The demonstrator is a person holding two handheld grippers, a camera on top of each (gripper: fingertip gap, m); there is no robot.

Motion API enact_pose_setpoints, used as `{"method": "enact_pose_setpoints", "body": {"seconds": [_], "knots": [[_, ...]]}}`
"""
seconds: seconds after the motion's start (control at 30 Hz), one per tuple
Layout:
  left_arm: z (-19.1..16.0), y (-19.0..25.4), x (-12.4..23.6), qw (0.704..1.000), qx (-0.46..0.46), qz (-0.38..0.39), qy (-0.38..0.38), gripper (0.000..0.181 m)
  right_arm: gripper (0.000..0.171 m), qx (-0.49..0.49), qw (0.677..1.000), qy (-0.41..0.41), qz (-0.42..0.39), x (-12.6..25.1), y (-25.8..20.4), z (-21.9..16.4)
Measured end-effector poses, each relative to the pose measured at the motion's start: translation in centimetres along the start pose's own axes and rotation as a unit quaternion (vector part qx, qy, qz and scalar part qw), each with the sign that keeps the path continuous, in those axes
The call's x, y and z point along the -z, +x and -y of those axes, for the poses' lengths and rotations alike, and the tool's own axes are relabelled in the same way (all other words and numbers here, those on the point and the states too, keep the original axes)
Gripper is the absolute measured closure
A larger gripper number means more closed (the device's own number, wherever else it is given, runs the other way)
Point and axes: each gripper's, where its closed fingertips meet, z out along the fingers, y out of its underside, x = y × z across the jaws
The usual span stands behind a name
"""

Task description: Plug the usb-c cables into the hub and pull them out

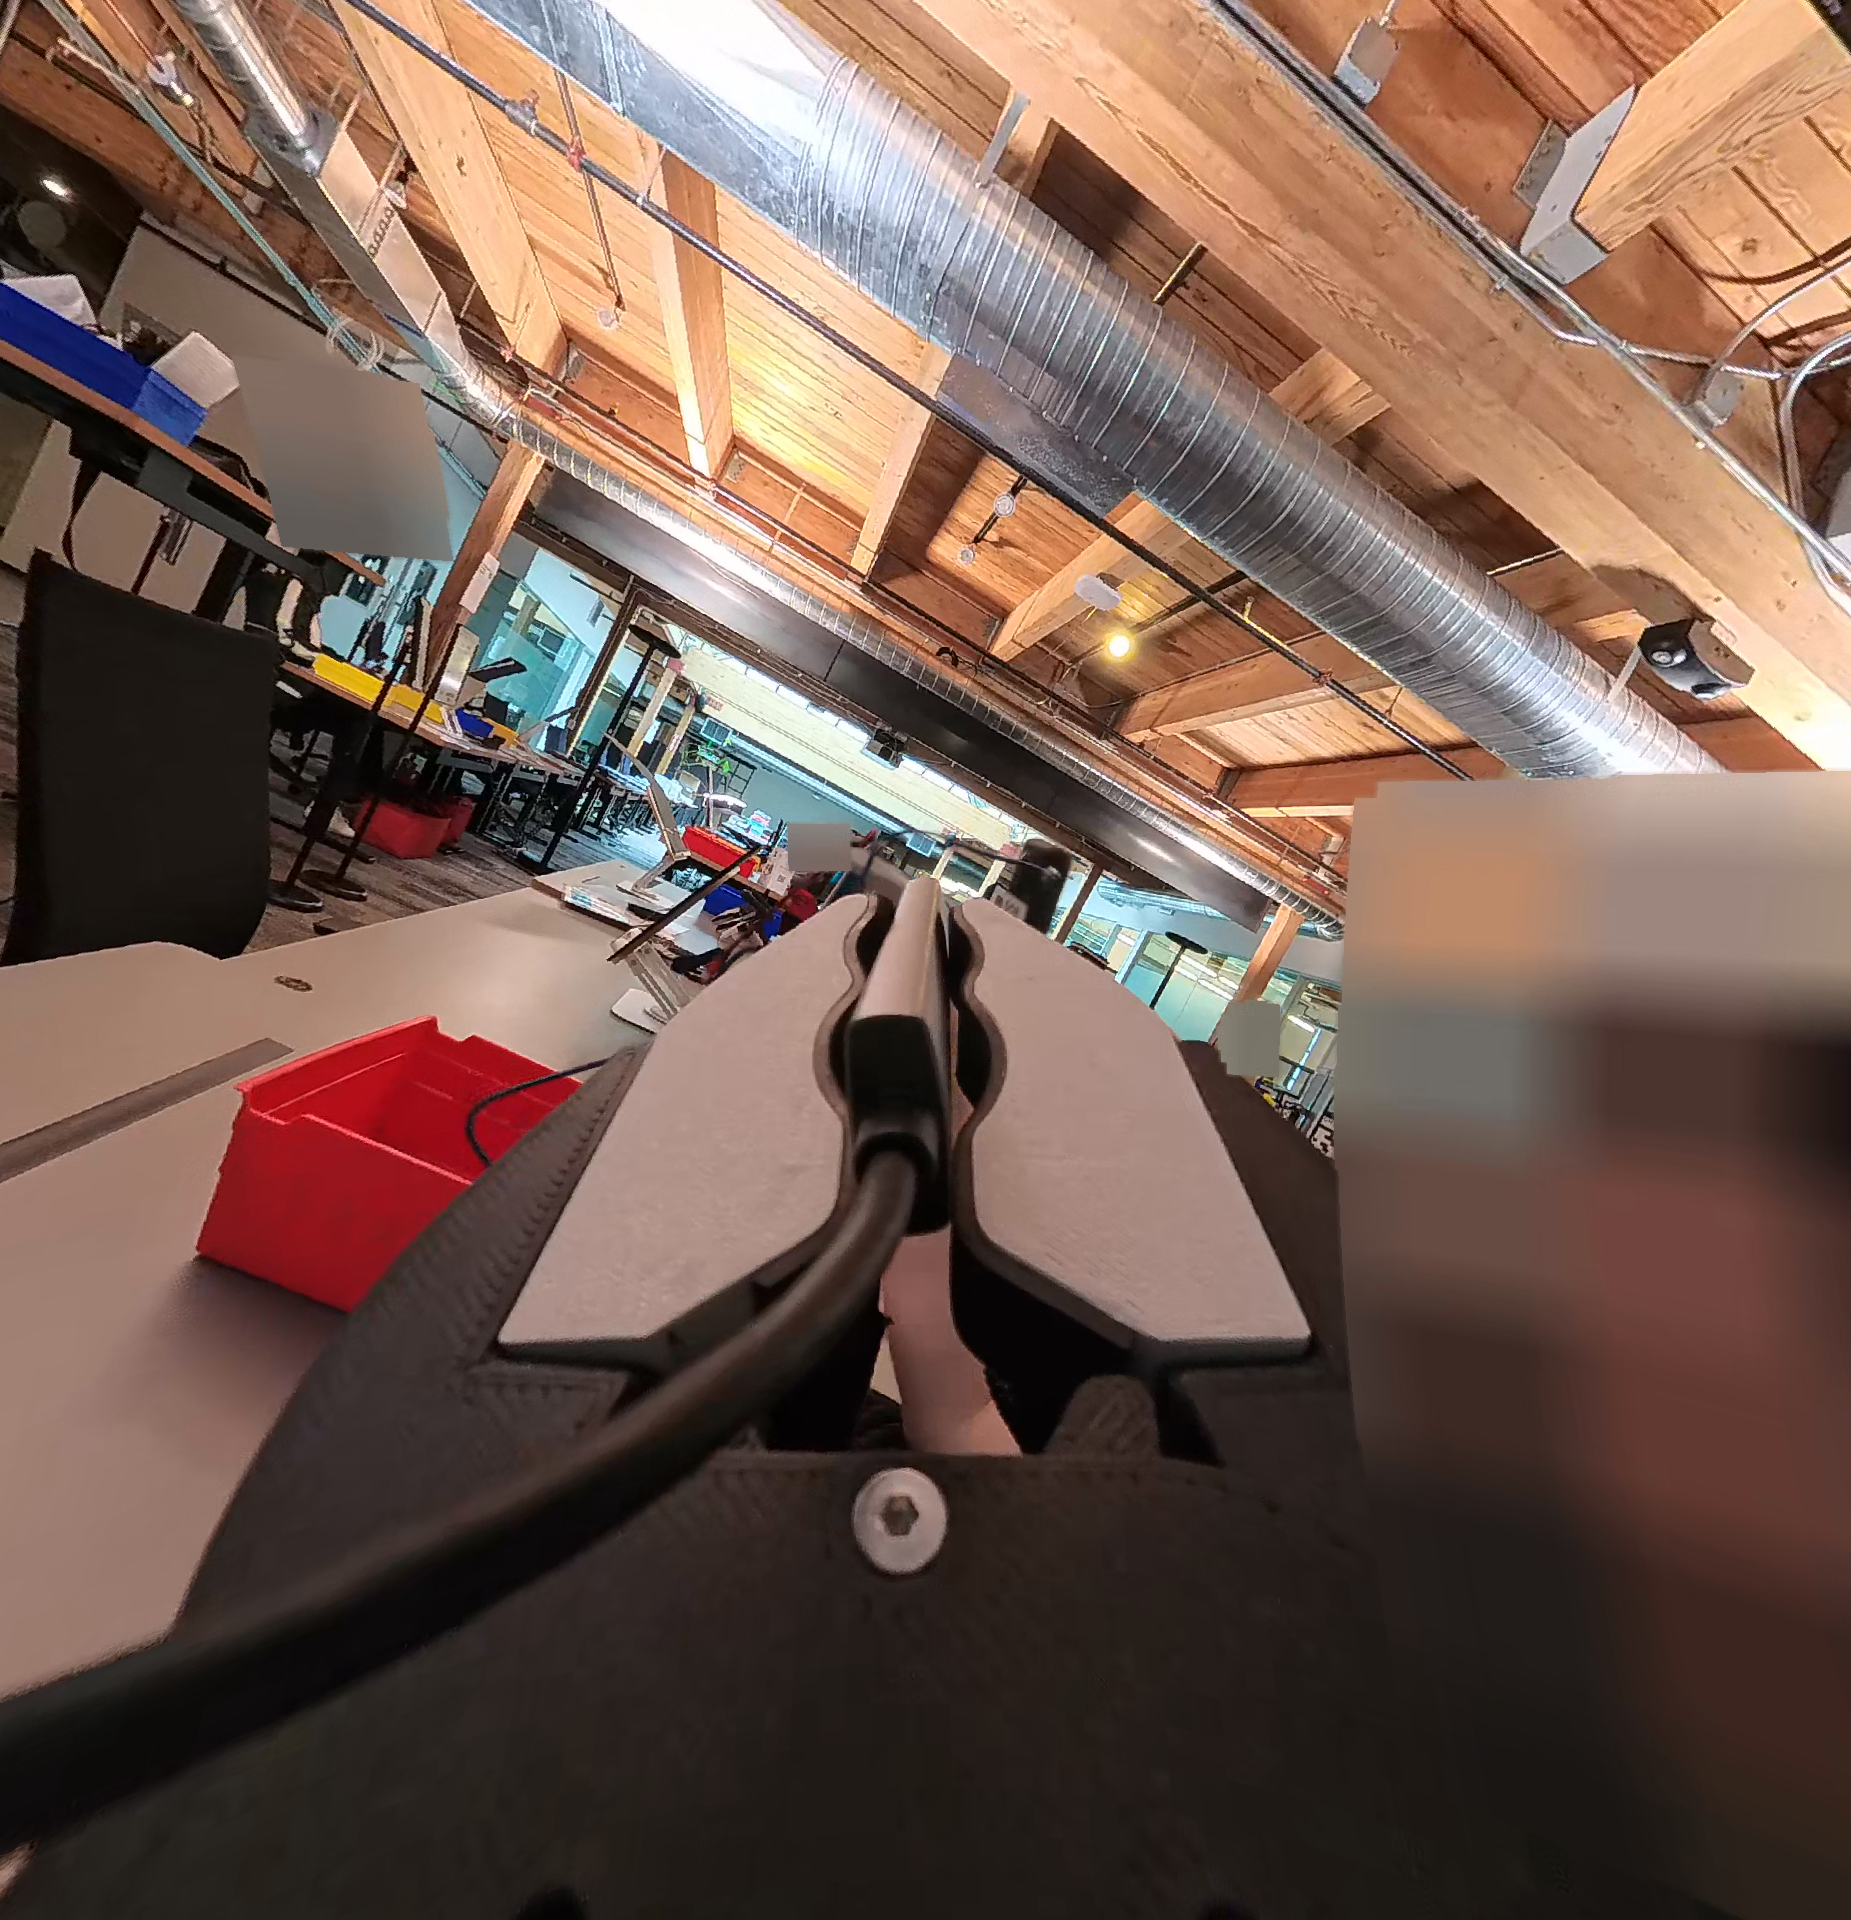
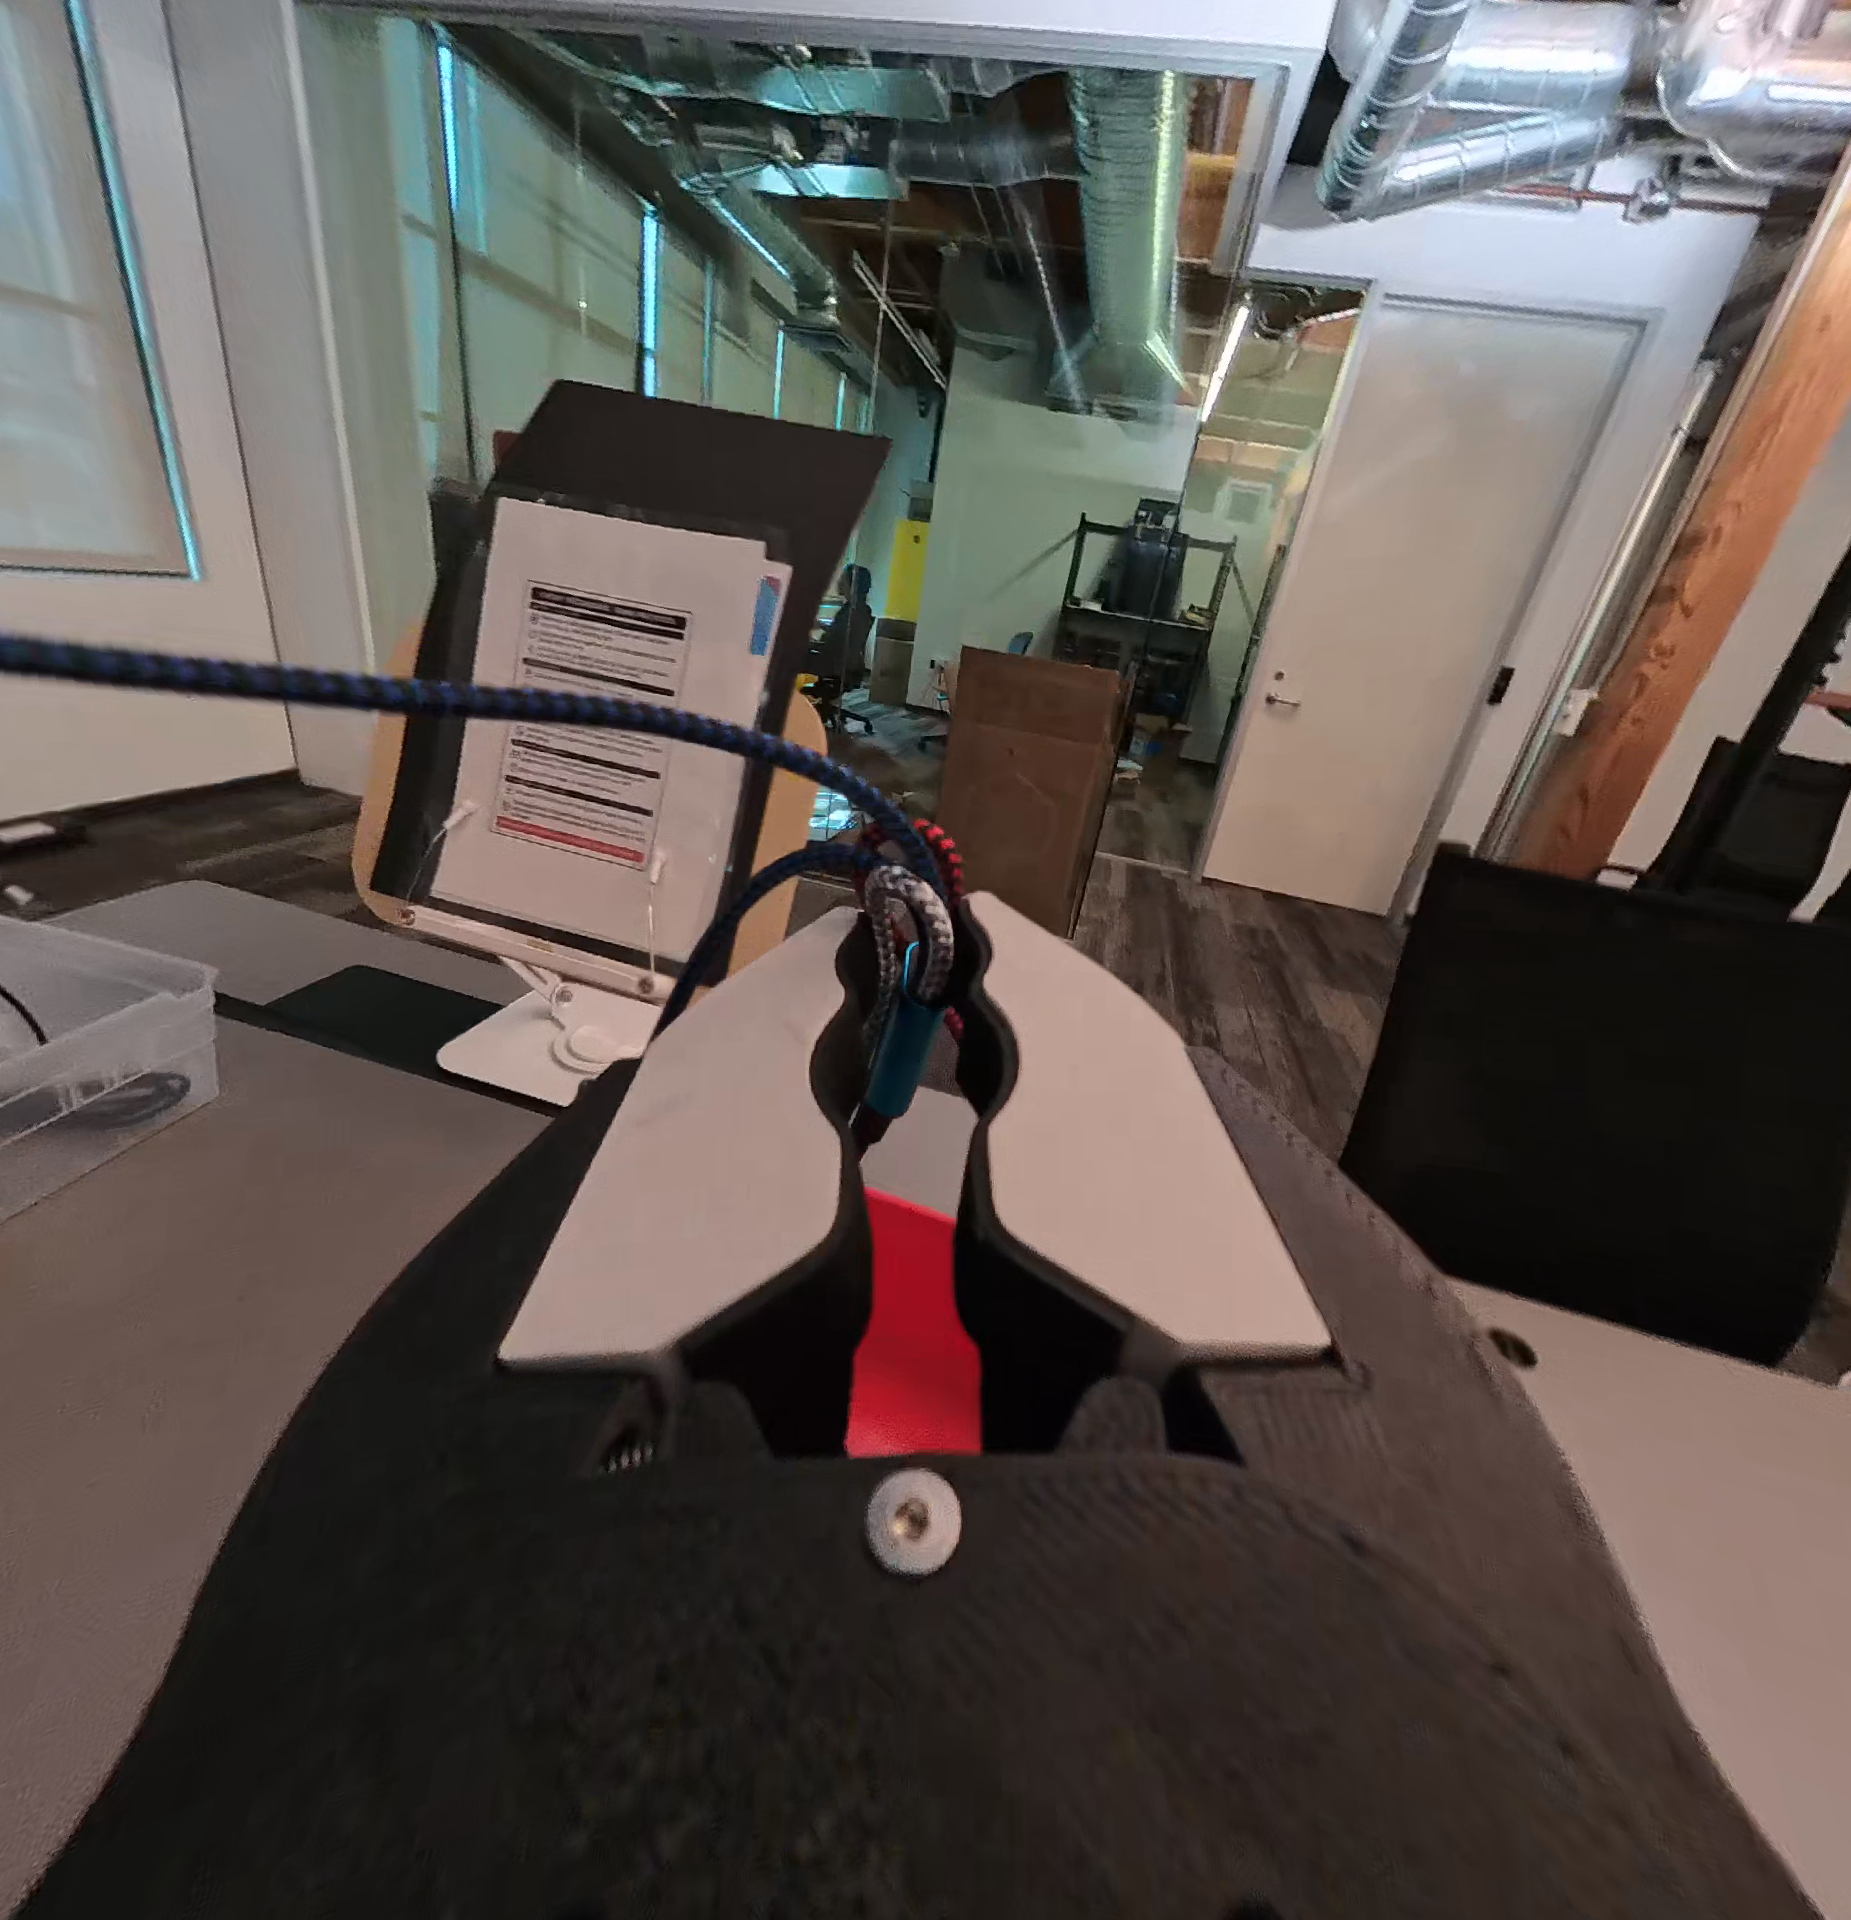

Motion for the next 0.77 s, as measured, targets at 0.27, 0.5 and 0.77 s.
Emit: {"method": "enact_pose_setpoints", "body": {"seconds": [0.27,0.5,0.77], "knots": [[-0.1,-0.8,-0.1,1.000,0.017,-0.002,0.001,0.172,0.157,0.050,0.998,-0.031,0.031,-3.4,1.1,8.7],[-0.4,-0.2,-0.5,1.000,0.011,-0.008,-0.005,0.172,0.157,0.113,0.984,-0.136,0.024,-3.9,2.2,6.2],[-0.6,0.6,-0.7,1.000,0.010,-0.019,-0.009,0.172,0.156,0.178,0.950,-0.248,0.064,-4.0,1.3,-5.7]]}}
